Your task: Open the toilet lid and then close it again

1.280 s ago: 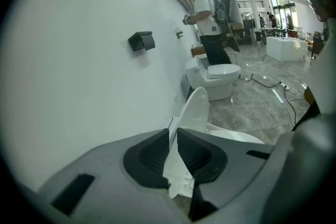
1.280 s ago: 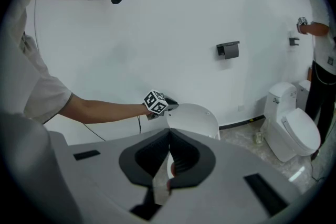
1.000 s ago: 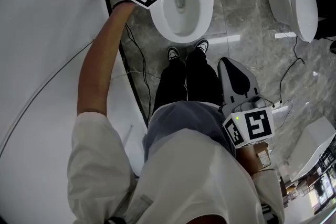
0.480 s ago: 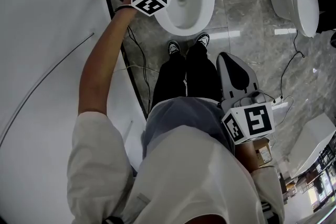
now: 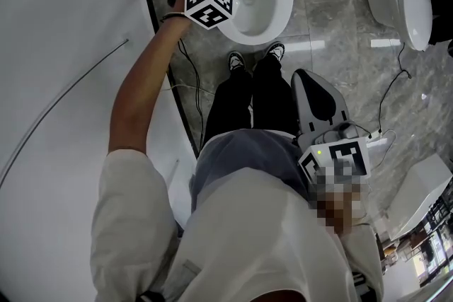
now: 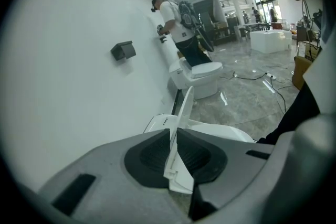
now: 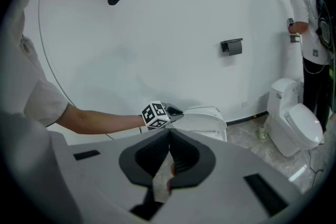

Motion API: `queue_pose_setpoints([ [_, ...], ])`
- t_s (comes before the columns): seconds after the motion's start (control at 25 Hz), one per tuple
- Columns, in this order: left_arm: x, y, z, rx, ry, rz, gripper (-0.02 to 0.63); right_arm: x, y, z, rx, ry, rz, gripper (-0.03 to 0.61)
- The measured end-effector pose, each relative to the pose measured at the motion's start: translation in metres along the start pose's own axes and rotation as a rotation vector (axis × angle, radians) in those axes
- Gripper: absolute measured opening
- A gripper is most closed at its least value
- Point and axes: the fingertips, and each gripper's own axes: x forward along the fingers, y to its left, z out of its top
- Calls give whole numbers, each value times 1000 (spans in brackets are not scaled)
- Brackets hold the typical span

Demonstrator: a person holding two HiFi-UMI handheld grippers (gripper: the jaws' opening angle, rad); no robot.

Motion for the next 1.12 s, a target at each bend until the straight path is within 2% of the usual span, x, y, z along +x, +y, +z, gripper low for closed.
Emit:
queue_pose_setpoints([
  [1.12,-11,-76,-17,1,22,-70,43,-9,-1,-33,32,24,7,11],
])
